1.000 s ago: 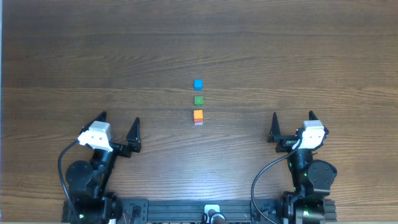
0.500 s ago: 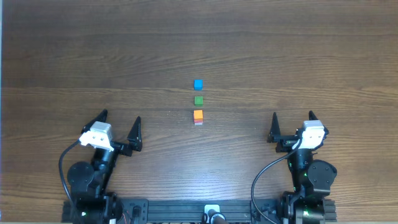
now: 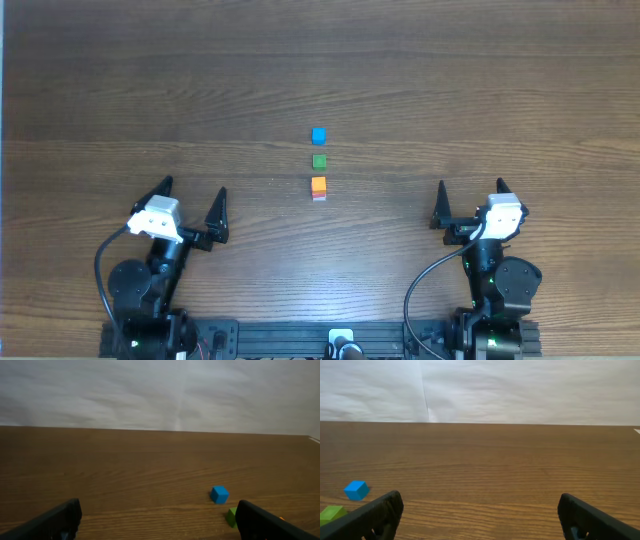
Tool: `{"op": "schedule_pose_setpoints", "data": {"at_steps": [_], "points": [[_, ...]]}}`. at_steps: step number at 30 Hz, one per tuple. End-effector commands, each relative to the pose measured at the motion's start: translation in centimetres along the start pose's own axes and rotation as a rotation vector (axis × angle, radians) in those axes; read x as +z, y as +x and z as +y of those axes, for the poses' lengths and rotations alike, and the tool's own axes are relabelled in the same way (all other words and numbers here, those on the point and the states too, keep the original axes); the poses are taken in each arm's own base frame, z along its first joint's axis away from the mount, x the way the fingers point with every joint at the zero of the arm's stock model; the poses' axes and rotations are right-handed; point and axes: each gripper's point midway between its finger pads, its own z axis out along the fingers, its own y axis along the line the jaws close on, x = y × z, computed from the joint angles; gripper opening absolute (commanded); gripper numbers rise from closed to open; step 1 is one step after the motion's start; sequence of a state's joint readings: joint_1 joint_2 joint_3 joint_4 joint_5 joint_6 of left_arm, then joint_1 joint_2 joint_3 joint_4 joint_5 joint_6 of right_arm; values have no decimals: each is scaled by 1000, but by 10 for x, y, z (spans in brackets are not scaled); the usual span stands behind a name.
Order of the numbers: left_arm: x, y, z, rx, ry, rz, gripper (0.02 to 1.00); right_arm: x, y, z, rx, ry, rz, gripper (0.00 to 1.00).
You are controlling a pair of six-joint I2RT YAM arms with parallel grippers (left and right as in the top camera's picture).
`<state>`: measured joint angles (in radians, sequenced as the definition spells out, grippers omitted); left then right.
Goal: Stack Cubes
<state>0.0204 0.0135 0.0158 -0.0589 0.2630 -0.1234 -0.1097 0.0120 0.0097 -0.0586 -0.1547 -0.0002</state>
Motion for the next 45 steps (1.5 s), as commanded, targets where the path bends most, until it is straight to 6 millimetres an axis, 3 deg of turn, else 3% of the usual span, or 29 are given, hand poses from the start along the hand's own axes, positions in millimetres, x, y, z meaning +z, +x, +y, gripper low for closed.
{"op": "schedule_pose_setpoints", "data": {"at_steps": [1,6,9,11,16,18,26,31,39,45], "points": [[0,1,-2,13,13,-5,998,0,2,0,3,0,3,993],[0,1,-2,13,13,-5,1000,0,-3,-2,19,12,-17,991],[0,1,-2,13,13,-5,1000,0,-11,3,239,-18,-48,993],[0,1,-2,13,13,-5,1000,-1,-7,13,278,-76,-19,993],[0,1,-2,13,13,-5,998,-10,2,8,296,-19,109,993],[0,1,-2,13,13,-5,1000,-18,-12,10,285,-25,121,991],[0,1,-2,13,13,-5,996,-46,-120,29,207,-125,5,993],[0,1,-2,13,13,-5,1000,-45,-161,33,197,-146,115,993],[0,1,-2,13,13,-5,998,-12,-197,40,246,-187,397,991],[0,1,-2,13,13,-5,998,28,-192,76,197,-271,602,993]]}}
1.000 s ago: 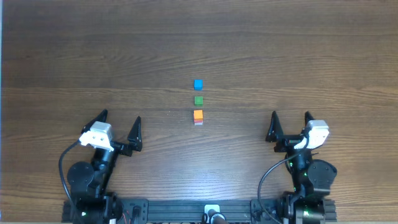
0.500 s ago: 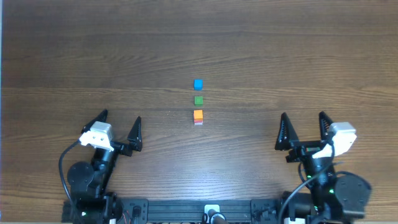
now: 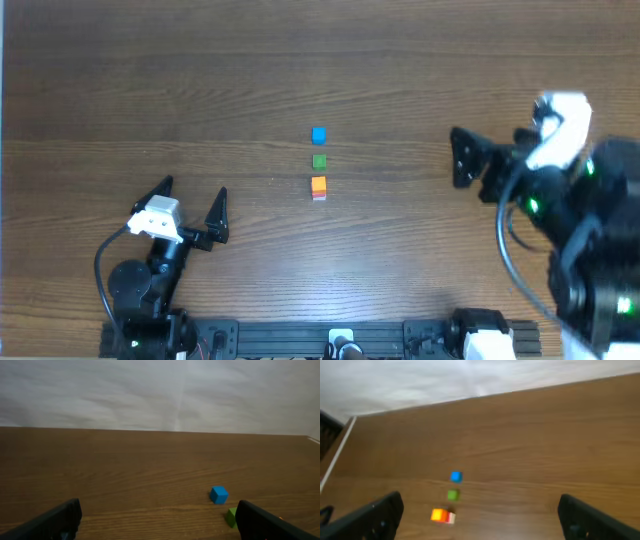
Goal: Stack Cubes
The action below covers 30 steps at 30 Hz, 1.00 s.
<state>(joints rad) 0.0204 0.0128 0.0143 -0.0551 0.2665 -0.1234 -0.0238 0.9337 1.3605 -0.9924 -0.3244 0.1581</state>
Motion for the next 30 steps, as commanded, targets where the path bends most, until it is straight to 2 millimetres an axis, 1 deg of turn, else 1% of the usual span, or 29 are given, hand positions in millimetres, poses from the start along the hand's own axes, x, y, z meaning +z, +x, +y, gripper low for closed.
{"op": "schedule_pose_setpoints", "data": {"at_steps": [1,3,4,9,12,15,20,25,30], "points": [[0,2,-1,12,9,-2,998,35,-2,27,-57,-23,132,993],[0,2,-1,12,9,-2,1000,59,6,37,-72,26,203,993],[0,2,-1,12,9,-2,998,73,13,45,-89,47,240,993],[0,2,-1,12,9,-2,1000,131,42,83,-122,73,342,993],[0,2,-1,12,9,-2,998,164,65,96,-99,80,406,991],[0,2,-1,12,9,-2,998,193,88,101,-68,105,466,991],[0,2,-1,12,9,-2,1000,232,122,104,-56,148,551,993],[0,2,-1,12,9,-2,1000,263,154,103,-17,199,620,993],[0,2,-1,12,9,-2,991,283,190,97,-25,234,708,991]]}}
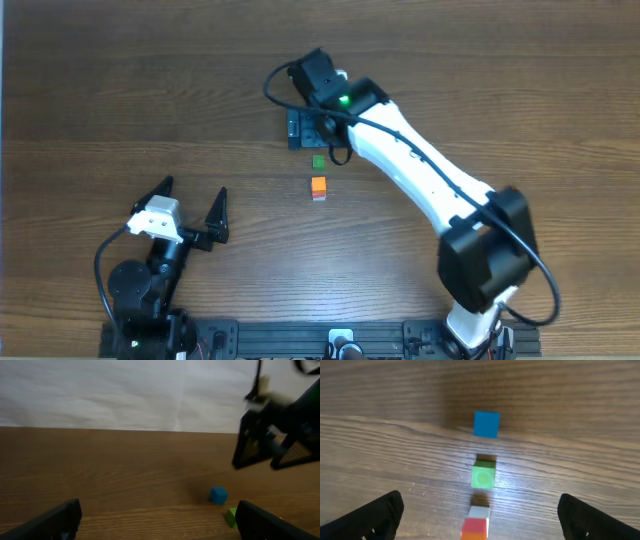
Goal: Stack Cubes
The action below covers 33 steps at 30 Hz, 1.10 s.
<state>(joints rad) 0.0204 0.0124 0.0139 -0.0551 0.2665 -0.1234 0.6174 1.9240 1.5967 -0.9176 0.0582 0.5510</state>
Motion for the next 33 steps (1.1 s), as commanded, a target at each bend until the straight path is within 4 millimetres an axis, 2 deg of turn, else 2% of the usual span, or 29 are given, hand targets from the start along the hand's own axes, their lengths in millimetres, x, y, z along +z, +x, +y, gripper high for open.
{"op": "schedule_pose_setpoints", "data": {"at_steps": [1,6,11,28,33], "points": [[0,1,-1,12,9,-2,998,27,7,6,22,23,50,991],[0,1,-1,12,9,-2,1000,55,22,4,27,46,123,991],[0,1,-1,12,9,-2,1000,72,27,1,35,64,149,989],[0,1,-1,12,9,-2,998,91,33,-4,12,92,171,932],[0,1,-1,12,9,-2,998,93,34,-5,11,95,177,866]]}}
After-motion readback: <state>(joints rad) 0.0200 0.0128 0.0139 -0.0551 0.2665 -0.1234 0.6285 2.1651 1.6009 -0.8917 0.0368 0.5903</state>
